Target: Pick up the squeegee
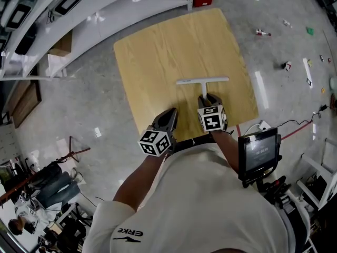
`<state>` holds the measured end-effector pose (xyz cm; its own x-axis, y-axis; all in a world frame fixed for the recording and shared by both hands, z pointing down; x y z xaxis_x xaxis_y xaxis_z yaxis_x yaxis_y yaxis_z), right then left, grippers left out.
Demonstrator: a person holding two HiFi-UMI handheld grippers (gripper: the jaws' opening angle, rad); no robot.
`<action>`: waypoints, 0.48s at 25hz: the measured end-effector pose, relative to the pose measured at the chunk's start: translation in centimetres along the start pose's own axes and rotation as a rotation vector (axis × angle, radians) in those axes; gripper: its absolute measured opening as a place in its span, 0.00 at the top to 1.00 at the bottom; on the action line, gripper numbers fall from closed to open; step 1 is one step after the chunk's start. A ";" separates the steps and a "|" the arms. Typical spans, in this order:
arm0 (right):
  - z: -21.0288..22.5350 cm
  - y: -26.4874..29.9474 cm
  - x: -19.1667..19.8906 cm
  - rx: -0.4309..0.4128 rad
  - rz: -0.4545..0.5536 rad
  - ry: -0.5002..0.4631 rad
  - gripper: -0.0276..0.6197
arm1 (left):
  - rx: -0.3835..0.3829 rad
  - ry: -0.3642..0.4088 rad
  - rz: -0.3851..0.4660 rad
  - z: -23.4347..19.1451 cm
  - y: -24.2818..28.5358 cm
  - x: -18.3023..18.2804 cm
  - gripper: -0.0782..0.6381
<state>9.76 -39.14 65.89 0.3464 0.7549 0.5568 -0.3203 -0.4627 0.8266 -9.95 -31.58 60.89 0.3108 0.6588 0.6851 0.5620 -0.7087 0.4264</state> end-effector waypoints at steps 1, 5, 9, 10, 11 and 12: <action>0.0 0.0 0.0 0.007 -0.001 -0.003 0.77 | 0.000 0.000 0.000 0.0 -0.1 0.0 0.88; -0.3 -0.6 0.1 0.034 0.008 -0.004 0.78 | 0.000 0.002 0.002 0.2 -1.3 0.2 0.89; 0.3 -0.7 0.1 0.060 0.002 -0.006 0.82 | 0.004 0.005 0.007 0.0 -1.1 0.1 0.88; 0.5 -0.7 0.2 0.063 0.004 -0.012 0.82 | 0.005 0.007 0.009 -0.1 -1.0 0.0 0.89; 0.6 -0.7 0.3 0.063 0.007 -0.016 0.82 | 0.007 0.009 0.011 -0.1 -0.9 0.0 0.89; 0.7 -0.8 0.4 0.061 0.011 -0.014 0.82 | 0.009 0.012 0.013 -0.1 -1.0 0.0 0.89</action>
<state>10.70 -38.82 65.50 0.3555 0.7433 0.5666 -0.2701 -0.4987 0.8236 -10.57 -30.90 60.53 0.3091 0.6466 0.6974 0.5647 -0.7149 0.4125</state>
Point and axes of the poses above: the fingertips, and each gripper's own axes: y forward along the fingers, z to its right, x out of its underside, the point moved 9 cm from there along -y, backward along the fingers
